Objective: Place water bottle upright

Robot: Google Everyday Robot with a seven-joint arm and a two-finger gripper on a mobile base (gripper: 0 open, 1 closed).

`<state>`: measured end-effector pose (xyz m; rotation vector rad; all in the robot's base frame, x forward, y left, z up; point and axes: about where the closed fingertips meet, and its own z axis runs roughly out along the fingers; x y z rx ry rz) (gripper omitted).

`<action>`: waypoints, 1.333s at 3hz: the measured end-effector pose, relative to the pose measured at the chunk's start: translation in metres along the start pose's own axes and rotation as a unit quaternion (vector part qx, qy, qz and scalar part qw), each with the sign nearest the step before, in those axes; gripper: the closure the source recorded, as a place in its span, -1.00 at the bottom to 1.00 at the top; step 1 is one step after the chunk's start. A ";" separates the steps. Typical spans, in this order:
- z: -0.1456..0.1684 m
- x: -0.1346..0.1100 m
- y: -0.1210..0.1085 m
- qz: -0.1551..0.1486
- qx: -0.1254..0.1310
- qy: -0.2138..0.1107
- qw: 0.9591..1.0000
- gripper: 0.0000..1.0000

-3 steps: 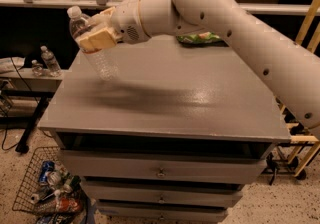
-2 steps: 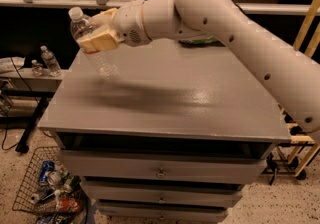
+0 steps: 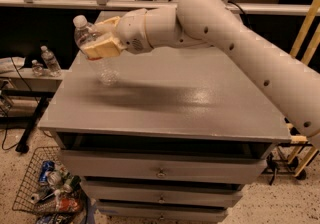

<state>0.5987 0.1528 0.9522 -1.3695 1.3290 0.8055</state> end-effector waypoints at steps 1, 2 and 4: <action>-0.001 0.006 0.000 0.018 0.002 -0.011 1.000 1.00; -0.005 0.010 -0.001 0.037 0.008 -0.022 0.999 1.00; -0.008 0.019 -0.006 0.071 0.013 -0.032 0.997 1.00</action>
Offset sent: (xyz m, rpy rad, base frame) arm 0.0060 -0.0185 -0.0118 0.0949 0.0938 -0.0543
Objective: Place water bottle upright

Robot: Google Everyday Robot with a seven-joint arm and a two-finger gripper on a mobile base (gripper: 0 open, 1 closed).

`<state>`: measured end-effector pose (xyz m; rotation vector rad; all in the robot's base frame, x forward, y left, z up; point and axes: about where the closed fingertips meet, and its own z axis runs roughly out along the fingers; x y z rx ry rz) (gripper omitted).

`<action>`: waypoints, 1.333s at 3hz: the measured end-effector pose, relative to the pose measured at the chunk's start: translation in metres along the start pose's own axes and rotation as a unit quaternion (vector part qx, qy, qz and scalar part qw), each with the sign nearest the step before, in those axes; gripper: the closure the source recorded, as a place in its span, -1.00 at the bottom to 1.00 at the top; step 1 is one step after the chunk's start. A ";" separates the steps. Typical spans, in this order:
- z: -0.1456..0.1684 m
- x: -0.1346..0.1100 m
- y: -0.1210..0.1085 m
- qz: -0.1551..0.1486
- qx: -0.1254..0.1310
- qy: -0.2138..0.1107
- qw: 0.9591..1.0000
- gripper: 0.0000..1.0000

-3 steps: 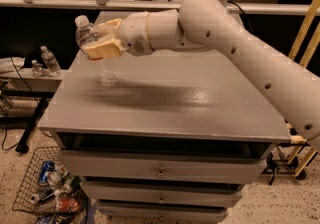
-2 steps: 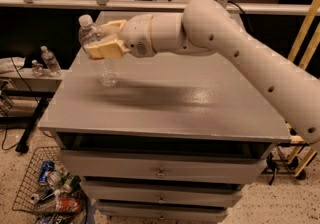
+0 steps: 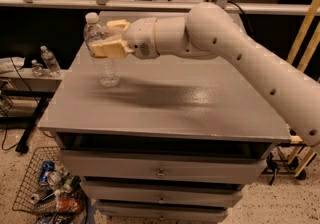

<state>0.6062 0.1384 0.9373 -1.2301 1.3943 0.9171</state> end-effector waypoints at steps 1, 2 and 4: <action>0.000 0.000 0.000 0.000 0.000 0.000 1.000 0.68; 0.001 -0.001 0.001 0.000 -0.002 0.000 1.000 0.21; 0.006 -0.002 0.004 -0.001 -0.006 0.000 1.000 -0.72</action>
Offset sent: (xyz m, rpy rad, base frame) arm 0.0000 0.0001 0.0003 0.0000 0.0000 0.0002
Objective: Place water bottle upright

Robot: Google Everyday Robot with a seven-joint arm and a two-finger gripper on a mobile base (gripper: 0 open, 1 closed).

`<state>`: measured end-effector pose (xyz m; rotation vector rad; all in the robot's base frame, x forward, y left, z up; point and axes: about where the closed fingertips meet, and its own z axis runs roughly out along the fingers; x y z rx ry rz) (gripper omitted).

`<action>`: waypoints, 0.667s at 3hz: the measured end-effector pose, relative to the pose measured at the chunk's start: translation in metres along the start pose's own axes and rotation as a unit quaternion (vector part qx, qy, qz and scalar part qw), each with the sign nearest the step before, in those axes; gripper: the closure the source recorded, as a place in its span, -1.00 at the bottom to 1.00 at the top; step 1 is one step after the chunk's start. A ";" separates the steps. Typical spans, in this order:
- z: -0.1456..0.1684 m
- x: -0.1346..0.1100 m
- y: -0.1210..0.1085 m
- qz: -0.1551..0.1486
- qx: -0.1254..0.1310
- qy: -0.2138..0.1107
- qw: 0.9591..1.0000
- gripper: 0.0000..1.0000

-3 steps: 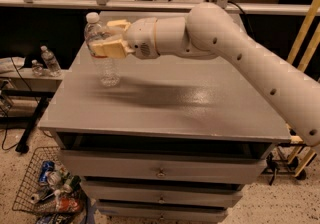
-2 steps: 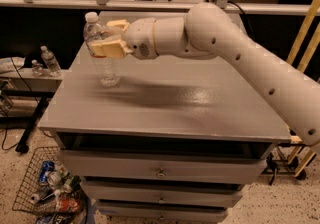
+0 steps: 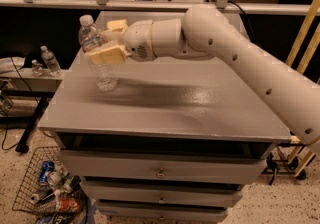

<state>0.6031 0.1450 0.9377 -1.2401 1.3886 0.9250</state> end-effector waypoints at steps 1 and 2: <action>0.002 -0.001 0.001 0.000 -0.002 0.000 1.000 -1.00; 0.002 -0.001 0.002 0.000 -0.002 0.000 1.000 -1.00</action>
Offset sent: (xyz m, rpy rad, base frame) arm -0.0011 0.0022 0.0000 -0.0002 0.0000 0.0040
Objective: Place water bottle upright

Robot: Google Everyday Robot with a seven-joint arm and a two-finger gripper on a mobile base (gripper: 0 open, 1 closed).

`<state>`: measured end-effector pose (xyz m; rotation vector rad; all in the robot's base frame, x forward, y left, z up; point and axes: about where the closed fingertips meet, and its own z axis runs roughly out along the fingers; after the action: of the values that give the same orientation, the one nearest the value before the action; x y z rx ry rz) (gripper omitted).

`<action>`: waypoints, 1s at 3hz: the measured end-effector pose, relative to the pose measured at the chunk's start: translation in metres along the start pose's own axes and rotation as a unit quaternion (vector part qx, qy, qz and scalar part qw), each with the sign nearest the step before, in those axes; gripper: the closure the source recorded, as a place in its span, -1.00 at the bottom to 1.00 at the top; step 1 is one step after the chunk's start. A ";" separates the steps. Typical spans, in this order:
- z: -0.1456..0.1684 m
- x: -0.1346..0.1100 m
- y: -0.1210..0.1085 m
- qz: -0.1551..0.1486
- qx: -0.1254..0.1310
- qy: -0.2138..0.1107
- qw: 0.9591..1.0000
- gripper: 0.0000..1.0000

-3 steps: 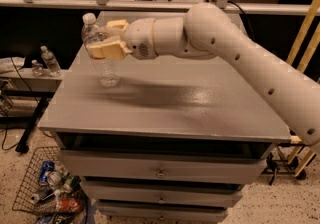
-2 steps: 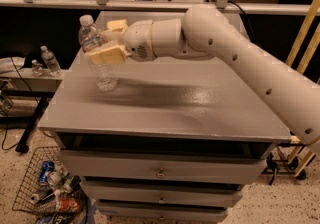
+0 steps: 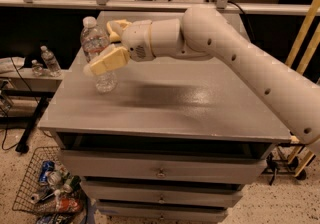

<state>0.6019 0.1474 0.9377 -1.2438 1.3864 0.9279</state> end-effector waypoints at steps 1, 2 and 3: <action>-0.005 -0.006 0.006 -0.014 0.005 0.019 1.000 -1.00; -0.030 -0.016 0.024 -0.017 0.015 0.048 0.999 -1.00; -0.083 -0.028 0.051 -0.011 0.027 0.073 0.997 -1.00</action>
Offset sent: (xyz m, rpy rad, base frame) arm -0.0578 -0.0595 0.0406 -0.1750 -0.0238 -0.0806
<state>0.5355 0.0821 0.9774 -1.3037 1.4992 0.7933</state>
